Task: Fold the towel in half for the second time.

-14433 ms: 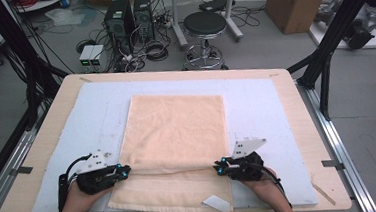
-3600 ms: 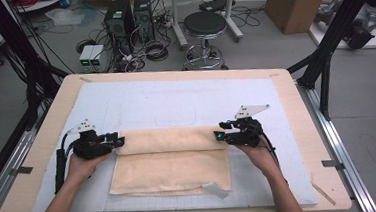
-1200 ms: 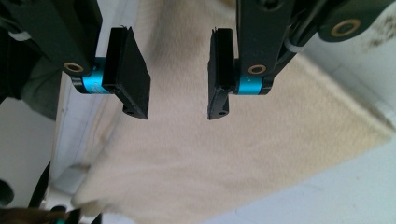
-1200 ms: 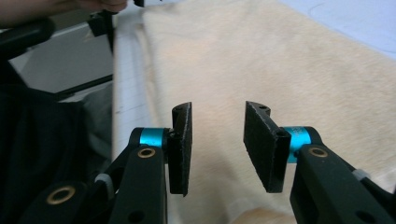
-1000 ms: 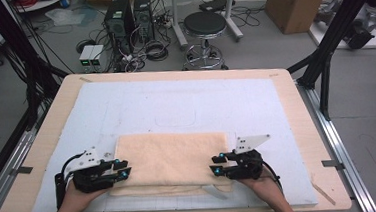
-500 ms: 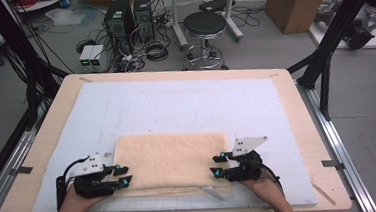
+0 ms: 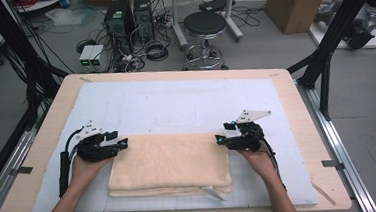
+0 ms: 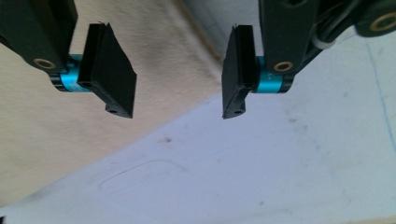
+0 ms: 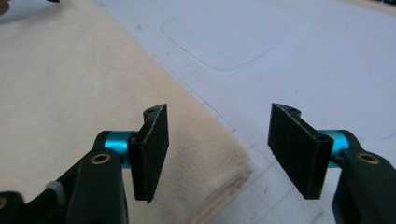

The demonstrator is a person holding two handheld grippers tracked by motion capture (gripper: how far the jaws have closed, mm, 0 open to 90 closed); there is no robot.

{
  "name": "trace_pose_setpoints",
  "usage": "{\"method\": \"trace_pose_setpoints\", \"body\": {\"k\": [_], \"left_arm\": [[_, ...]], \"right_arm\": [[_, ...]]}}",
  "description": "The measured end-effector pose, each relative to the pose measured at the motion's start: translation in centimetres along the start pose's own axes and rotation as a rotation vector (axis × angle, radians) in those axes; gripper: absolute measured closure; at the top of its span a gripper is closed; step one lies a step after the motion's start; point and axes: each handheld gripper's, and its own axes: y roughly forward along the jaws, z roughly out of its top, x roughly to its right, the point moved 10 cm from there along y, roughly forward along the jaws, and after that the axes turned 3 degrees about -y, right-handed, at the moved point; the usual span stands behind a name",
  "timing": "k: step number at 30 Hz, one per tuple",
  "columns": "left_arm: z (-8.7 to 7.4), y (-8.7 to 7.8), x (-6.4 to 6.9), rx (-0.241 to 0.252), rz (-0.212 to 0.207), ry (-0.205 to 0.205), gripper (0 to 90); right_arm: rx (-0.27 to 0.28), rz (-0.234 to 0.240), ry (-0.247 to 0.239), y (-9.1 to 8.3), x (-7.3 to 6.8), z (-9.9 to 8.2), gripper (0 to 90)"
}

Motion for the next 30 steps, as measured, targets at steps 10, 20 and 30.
{"method": "trace_pose_setpoints", "body": {"k": [10, 20, 30], "left_arm": [[-1.8, 1.3, -0.5, -0.117, -0.077, -0.129, 55.8], [0.5, 1.9, -0.5, -0.026, -0.038, -0.124, 78.0], [6.2, 5.1, -2.4, 0.049, 0.064, -0.123, 77.8]], "right_arm": [[-0.101, 0.097, 0.074, 2.2, -0.1, -2.2, 58.8], [-0.058, 0.079, 0.032, 0.6, 0.2, -0.2, 79.2], [-0.007, -0.054, 0.036, 1.3, 5.2, 3.8, 78.6]]}}
